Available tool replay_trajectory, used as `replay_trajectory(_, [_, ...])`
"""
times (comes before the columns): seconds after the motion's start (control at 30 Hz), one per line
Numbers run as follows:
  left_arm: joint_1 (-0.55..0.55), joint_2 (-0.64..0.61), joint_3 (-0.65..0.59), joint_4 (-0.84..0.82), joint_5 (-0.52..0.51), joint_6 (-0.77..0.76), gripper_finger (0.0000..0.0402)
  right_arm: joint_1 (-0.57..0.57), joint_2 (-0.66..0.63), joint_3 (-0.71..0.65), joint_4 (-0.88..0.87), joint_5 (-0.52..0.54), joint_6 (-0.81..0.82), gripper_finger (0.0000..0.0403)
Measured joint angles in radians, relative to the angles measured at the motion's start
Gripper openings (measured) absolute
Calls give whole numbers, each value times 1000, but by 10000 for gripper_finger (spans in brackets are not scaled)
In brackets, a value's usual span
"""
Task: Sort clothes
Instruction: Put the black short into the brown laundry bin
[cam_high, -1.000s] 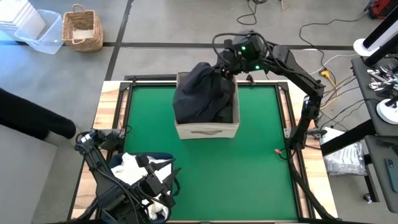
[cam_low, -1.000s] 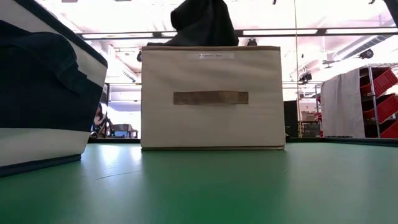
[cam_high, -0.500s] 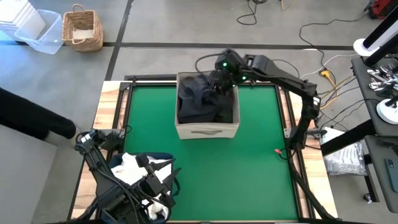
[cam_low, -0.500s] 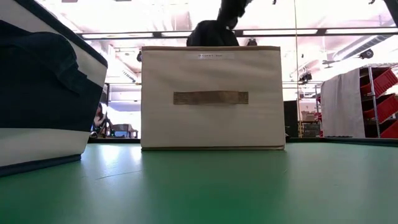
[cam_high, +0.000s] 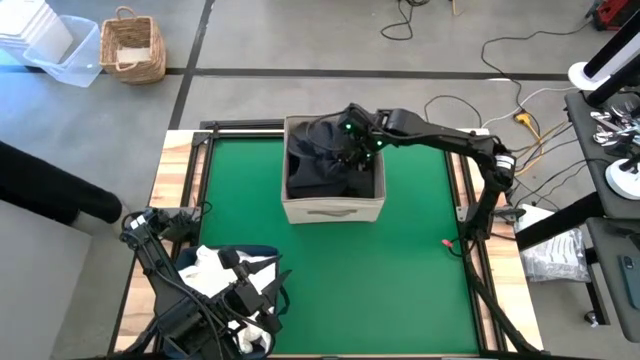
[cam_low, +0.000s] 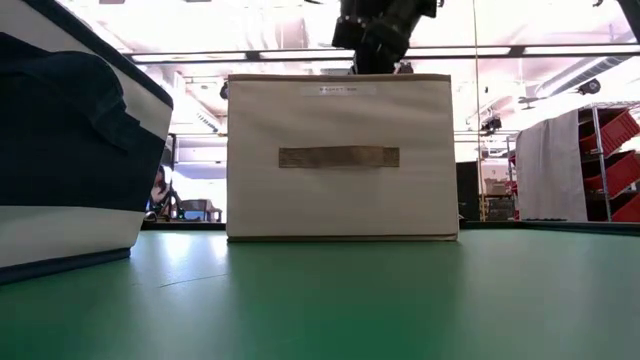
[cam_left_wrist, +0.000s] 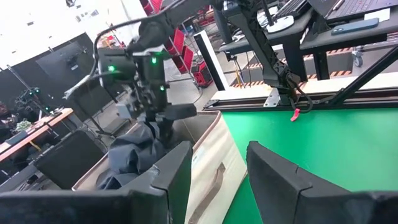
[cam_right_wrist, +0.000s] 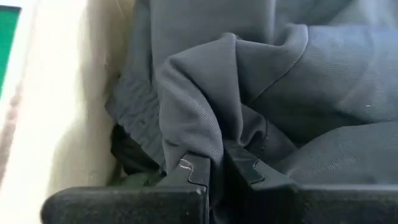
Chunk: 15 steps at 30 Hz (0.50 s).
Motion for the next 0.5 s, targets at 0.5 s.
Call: replay_trajectory(0.5, [0, 0, 0, 1, 0, 0, 135, 0, -1, -132, 35, 1, -2, 17])
